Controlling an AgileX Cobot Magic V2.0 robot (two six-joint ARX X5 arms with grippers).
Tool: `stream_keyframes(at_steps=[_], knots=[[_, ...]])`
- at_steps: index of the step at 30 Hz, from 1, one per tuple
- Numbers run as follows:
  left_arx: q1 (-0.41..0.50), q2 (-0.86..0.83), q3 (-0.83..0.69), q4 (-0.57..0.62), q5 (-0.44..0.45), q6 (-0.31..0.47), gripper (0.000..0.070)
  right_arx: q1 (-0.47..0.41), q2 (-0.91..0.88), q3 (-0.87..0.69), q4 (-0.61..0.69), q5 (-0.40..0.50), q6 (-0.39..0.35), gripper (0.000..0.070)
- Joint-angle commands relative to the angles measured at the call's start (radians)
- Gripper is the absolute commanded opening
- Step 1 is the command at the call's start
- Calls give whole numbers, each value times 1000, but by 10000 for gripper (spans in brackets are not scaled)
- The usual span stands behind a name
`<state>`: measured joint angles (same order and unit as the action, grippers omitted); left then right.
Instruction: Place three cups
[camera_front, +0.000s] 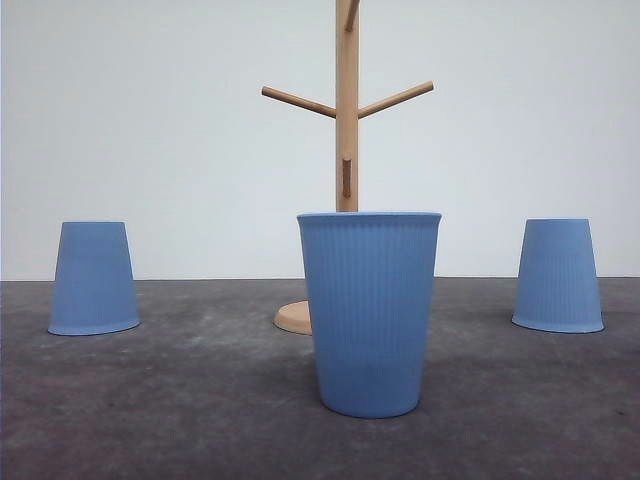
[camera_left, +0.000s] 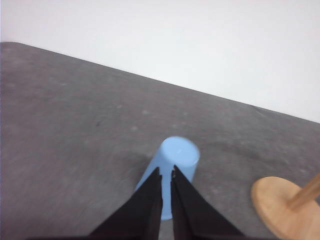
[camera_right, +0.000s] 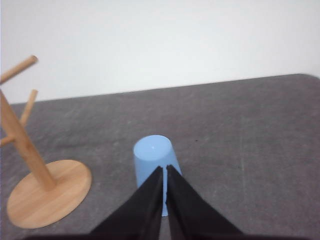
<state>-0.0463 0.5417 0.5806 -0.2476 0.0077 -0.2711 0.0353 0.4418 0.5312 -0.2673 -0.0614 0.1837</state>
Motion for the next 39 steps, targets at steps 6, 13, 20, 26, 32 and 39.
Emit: stream_keyframes(at_steps=[6,13,20,26,32,39], knots=[[-1,353,235,-5,132,86,18,0,349,263,-130,-30,-145,9],[-27,544,270,-42,154,119,26,1,562,287,-122,-81,-163,8],[-40,587,270,-52,154,147,121,1,610,287,-131,-103,-163,27],[-40,587,270,-52,154,147,569,1,609,287,-142,-107,-169,629],[-41,596,271,-50,154,155,569,1,609,287,-142,-107,-167,651],[-48,723,337,-44,152,183,607,2,609,287,-146,-130,-165,651]])
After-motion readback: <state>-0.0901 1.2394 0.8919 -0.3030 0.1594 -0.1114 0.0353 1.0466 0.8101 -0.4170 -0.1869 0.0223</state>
